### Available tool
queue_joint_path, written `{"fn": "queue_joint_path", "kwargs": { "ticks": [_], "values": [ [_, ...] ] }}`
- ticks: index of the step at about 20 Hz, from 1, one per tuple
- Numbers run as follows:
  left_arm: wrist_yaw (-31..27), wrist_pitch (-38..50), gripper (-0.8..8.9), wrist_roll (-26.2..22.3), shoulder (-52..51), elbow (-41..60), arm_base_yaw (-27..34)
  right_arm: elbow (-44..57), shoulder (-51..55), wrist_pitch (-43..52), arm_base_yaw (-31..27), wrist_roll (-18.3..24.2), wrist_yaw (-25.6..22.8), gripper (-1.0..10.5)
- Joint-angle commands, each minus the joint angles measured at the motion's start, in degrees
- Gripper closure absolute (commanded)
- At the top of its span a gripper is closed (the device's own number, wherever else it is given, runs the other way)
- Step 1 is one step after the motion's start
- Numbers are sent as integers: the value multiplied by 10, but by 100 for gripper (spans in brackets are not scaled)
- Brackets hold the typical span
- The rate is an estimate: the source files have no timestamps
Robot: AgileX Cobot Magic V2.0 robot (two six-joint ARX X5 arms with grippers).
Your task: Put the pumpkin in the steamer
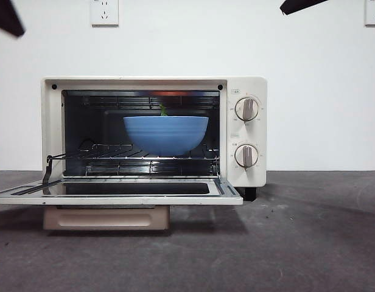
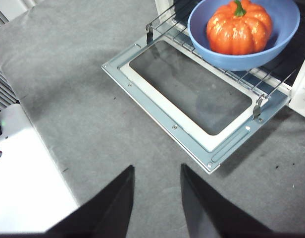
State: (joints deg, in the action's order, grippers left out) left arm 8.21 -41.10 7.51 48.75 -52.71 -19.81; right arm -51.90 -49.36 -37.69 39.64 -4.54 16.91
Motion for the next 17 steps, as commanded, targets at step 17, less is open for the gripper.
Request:
{"fn": "queue_joint_path", "kwargs": {
  "ticks": [17],
  "values": [
    [168, 237, 799, -21, 276, 123, 232, -4, -2, -16, 4, 11, 13, 796]
  ]
}}
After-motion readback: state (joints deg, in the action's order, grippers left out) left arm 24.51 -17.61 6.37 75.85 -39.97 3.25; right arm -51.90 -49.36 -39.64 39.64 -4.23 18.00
